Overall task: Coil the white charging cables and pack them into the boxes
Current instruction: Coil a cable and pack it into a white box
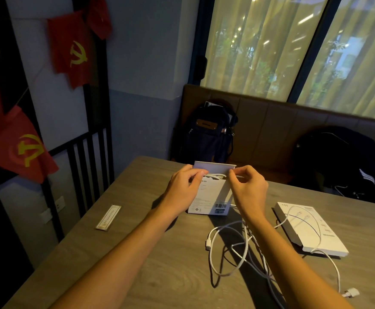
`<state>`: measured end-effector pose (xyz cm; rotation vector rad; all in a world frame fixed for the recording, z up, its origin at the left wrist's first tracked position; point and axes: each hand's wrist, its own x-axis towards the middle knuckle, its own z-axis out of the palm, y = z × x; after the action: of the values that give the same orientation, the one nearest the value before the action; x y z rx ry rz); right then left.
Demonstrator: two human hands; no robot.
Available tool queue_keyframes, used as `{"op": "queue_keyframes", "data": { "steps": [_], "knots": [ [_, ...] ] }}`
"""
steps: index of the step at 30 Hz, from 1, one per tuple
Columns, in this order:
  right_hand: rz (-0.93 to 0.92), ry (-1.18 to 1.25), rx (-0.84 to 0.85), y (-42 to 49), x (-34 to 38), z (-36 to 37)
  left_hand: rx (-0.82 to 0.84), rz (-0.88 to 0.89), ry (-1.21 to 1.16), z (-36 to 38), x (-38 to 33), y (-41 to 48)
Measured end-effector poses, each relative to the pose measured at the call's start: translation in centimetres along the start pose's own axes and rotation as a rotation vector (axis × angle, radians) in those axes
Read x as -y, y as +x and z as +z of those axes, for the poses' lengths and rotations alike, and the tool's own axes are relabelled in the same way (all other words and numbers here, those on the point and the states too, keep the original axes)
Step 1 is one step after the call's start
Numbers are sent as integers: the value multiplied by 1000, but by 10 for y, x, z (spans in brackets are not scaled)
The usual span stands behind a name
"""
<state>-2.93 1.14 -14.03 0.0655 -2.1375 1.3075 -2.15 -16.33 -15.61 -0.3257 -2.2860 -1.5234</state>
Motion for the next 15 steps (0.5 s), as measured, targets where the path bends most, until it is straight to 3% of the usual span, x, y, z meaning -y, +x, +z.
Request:
{"op": "queue_keyframes", "data": {
  "steps": [4,11,15],
  "knots": [
    [-83,49,227,-12,-2,-14,-14,-130,-133,-2,-8,0],
    [0,259,219,-8,-2,-23,-137,-361,-280,11,-25,-3],
    [-139,167,313,-4,5,-24,-169,-383,-373,13,-29,-7]
  ]
}}
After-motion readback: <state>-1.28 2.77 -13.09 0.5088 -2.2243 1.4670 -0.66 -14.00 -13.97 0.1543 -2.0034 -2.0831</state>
